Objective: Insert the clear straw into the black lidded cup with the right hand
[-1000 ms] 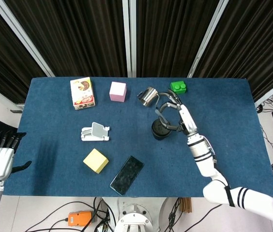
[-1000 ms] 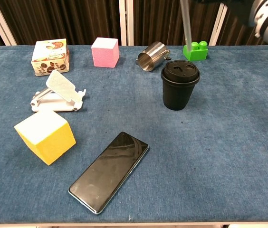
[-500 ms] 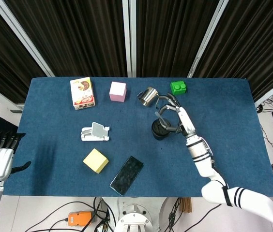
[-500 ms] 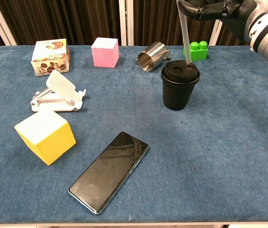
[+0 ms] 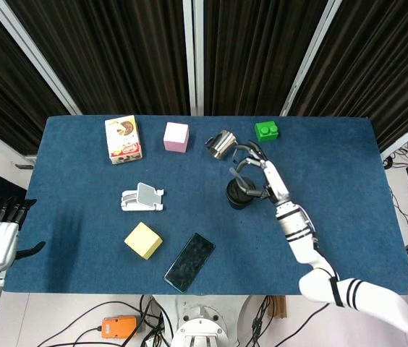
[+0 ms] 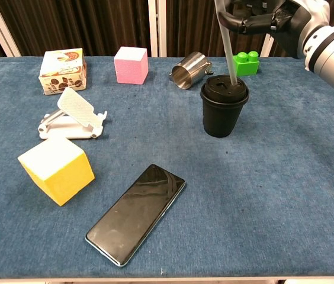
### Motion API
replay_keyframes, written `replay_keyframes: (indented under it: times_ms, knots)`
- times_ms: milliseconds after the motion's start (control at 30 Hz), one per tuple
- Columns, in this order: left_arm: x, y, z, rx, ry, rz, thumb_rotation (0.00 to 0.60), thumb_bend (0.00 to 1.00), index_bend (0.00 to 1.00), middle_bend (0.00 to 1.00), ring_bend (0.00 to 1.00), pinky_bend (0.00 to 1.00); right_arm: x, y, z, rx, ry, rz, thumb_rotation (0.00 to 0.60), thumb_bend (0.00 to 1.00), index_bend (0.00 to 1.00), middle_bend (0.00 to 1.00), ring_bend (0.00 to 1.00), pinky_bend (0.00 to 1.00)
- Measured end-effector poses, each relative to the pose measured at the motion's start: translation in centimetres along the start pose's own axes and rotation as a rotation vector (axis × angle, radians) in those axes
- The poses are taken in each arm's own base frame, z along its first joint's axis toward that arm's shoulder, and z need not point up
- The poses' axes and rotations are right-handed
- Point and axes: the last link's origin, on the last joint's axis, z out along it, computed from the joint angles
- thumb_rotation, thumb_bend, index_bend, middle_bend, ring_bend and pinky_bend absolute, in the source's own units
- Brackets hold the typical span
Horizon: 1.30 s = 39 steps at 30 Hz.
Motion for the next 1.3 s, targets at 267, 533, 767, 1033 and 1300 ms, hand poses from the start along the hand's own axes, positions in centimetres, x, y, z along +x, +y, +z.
replay_keyframes:
  times_ms: [267,533,767,1033,1300]
  knots:
    - [-0.1,0.0,0.1,0.002,-0.001,-0.001,0.6,0.06,0.15,0.16,0.07,0.0,0.1,0.5,-0.1,-0.001,0.001,-0.001,0.6,0.62,0.48,0.25,0.01,0.0]
    - [-0.1,0.1,0.2,-0.003,0.0,-0.002,0.6,0.06,0.15,0.17,0.07,0.0,0.5,0.7,-0.8,0.002,-0.024,-0.041,0.6,0.5,0.17,0.19,0.0,0.0]
    - [0.0,0.2,0.4,-0.007,0.001,-0.002,0.6,0.06,0.15,0.17,0.07,0.0,2.7,0.1,-1.7,0.036,0.017,-0.102,0.6,0.5,0.17,0.19,0.0,0.0]
    - [0.0,0.2,0.6,-0.01,0.005,-0.01,0.6,0.06,0.15,0.17,0.07,0.0,8.9,-1.2,-5.4,0.075,0.142,-0.311,0.6,0.5,0.18,0.19,0.0,0.03]
    - [-0.1,0.1,0.5,-0.009,0.0,-0.01,0.6,0.06,0.15,0.17,0.07,0.0,13.1,-0.8,-10.4,-0.009,0.169,-0.603,0.6,0.5,0.18,0.19,0.03,0.14]
